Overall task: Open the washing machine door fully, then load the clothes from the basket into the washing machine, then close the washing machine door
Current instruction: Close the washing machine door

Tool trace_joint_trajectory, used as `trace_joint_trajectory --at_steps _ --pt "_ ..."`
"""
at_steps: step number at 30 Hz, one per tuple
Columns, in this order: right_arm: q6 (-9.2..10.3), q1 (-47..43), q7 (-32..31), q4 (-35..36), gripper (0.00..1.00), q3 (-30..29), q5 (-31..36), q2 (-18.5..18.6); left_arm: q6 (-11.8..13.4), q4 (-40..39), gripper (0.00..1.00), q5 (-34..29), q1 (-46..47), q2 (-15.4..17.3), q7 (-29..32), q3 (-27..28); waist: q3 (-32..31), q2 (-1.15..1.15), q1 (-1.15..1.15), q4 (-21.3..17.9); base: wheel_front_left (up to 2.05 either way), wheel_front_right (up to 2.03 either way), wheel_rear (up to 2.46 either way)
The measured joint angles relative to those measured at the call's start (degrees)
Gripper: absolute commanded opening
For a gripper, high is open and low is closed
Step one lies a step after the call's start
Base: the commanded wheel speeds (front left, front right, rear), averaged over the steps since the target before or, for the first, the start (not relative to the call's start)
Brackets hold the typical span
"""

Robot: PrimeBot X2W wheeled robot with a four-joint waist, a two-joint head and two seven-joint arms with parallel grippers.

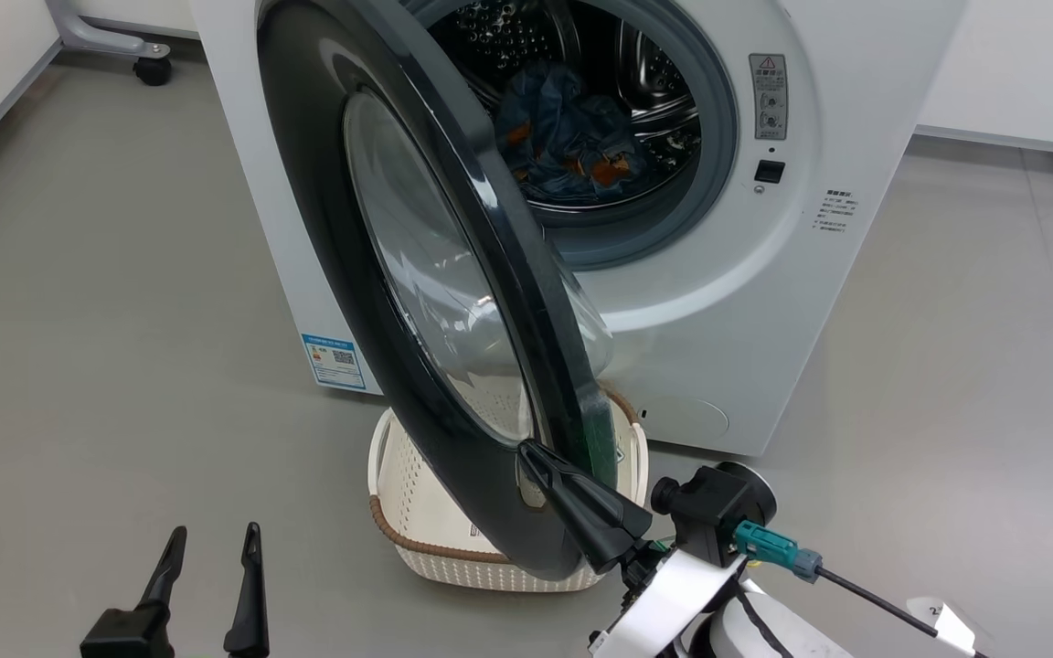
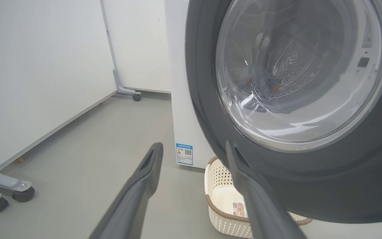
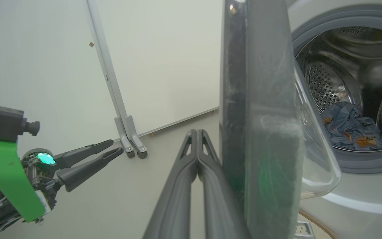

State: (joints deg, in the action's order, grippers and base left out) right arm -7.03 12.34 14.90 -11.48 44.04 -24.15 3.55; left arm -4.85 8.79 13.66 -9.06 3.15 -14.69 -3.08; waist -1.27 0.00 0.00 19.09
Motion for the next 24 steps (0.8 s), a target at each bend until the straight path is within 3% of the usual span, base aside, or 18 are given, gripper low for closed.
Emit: trace_joint_trajectory --at_steps 24 --pt "-0.47 4.36 0.0 -1.89 0.0 -3.66 -0.45 -0.03 -0.16 -1.87 1.0 0.08 1.04 -0.3 0.0 2.76 4.16 0.0 0.0 -3.73 0.0 0.0 0.0"
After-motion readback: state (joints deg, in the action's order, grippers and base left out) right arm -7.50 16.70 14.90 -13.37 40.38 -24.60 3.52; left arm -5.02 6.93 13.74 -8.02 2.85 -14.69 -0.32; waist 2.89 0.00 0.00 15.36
